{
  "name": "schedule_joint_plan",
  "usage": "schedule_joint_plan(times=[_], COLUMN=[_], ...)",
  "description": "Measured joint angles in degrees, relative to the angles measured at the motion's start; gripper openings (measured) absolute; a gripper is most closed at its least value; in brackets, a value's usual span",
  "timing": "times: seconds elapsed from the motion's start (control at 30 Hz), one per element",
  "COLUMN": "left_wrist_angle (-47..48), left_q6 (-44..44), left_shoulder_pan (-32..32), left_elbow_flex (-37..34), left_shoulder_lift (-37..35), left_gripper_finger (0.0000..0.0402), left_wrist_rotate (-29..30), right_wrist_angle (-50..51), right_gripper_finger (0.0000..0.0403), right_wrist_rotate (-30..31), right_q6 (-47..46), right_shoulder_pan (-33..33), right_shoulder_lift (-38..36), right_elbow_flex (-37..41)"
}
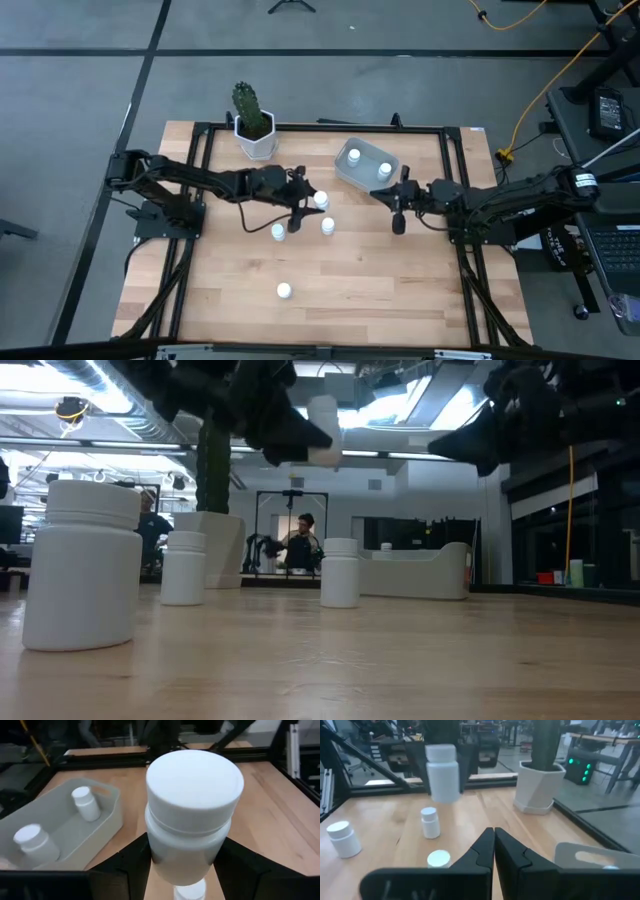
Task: Pick and place pill bottles into a basket
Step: Put the white pill bottle into the gray bin
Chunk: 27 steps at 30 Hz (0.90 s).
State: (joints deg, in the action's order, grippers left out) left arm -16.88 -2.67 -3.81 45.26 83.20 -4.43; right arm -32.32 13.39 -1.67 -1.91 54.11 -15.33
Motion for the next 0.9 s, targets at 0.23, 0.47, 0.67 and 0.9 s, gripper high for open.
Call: schedule_joint_plan(times=[0.23, 0.47, 0.67, 0.9], left_wrist_angle=[1.71, 2.01, 4.58, 9.93], left_q6=[-0.25, 0.15, -0.97, -3.55], left_shoulder_pan=[0.82, 0.82, 0.47, -0.24], left_elbow_flex=[2.38, 4.51, 6.87, 11.16], left_shoulder_lift=[0.02, 2.8, 6.9, 9.18], left_gripper_finger=[0.0184, 0.0184, 0.0184, 0.0184], left_wrist_rotate=[0.49, 2.23, 2.31, 2.54], right_wrist_angle=[-0.87, 0.24, 2.78, 13.36], right_gripper_finger=[0.002, 0.0076, 0.014, 0.022], right_wrist_rotate=[0.0, 0.01, 0.0, 0.0], right_q6=[-1.24, 1.18, 3.63, 3.46], right_shoulder_pan=[-2.99, -4.09, -4.07, -4.07], right_shoulder_lift=[2.32, 5.32, 9.88, 15.0], right_elbow_flex=[-0.18, -5.48, -11.5, -19.66])
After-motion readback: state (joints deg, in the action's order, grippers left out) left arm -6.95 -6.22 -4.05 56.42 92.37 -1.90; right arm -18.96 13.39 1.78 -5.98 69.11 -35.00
